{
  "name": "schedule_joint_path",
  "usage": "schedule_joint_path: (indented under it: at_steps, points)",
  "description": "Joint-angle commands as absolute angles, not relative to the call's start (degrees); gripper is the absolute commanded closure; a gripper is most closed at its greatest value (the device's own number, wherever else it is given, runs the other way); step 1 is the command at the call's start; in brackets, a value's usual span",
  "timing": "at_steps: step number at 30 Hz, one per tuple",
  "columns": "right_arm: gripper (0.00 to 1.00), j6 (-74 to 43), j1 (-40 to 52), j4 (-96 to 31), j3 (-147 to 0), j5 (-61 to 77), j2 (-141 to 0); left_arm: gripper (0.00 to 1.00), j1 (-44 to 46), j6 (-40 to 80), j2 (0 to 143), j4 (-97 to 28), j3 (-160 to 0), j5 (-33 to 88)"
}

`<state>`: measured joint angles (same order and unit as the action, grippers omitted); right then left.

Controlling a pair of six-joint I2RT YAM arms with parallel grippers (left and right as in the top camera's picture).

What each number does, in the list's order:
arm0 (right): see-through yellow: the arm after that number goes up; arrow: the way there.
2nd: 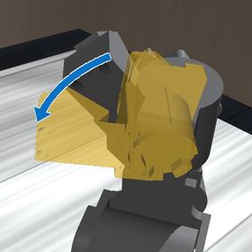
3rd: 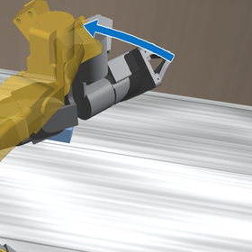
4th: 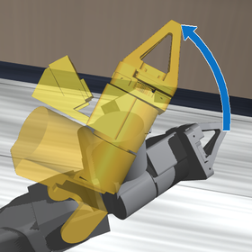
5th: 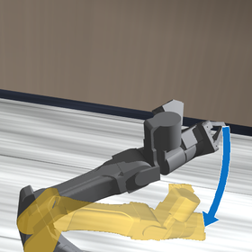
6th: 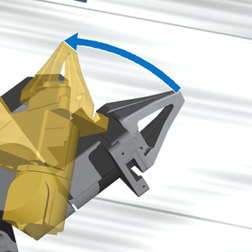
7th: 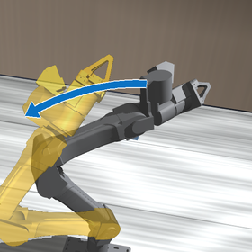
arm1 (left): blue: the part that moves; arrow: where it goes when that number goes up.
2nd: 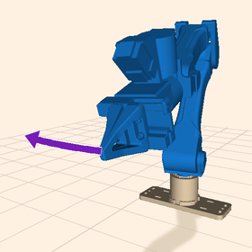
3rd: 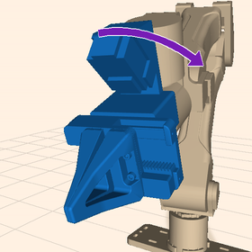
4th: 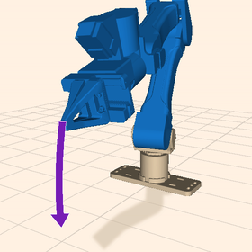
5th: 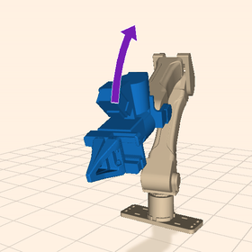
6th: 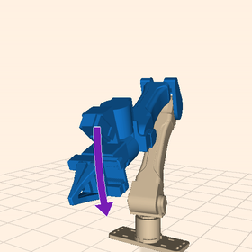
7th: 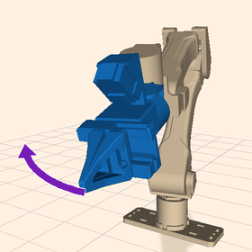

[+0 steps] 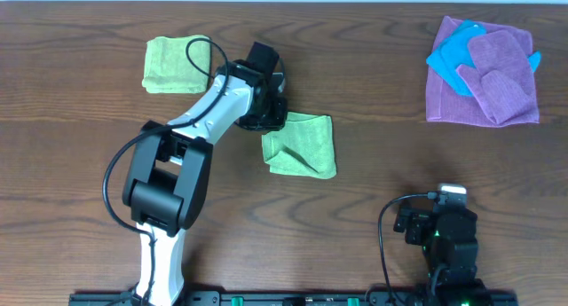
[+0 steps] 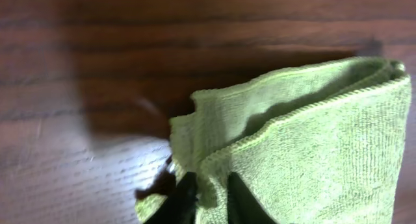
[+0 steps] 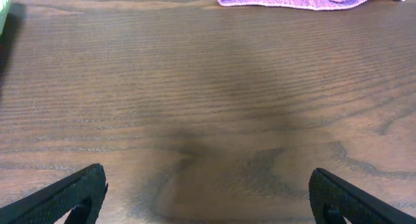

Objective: Fold the cloth

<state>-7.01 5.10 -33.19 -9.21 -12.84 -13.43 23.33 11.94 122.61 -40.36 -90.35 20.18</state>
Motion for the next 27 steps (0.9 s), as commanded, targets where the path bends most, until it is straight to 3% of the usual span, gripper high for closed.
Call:
schedule_joint_path:
  at_steps: [1,2,14,27]
  points:
    - [0.01,-7.7,5.7,-33.2,-8.8,-13.1,-13.0,0.89,23.6,10.2,123.5,-40.1,-90.4,19.1]
    - [0.01,-7.7,5.7,-33.2,-8.8,-13.1,-13.0,0.94,23.7,10.2,123.5,-40.1,-90.4,18.9]
    - [0.01,-7.7,5.7,-33.2,-8.8,-13.1,-13.0,0.94,23.7,9.3,123.5,-32.1,-90.4,19.6]
    - [0.01,-7.7,5.7,-33.2,-8.8,-13.1,-13.0,0.94,23.6,15.5,122.1,-45.8,-90.4,22.1]
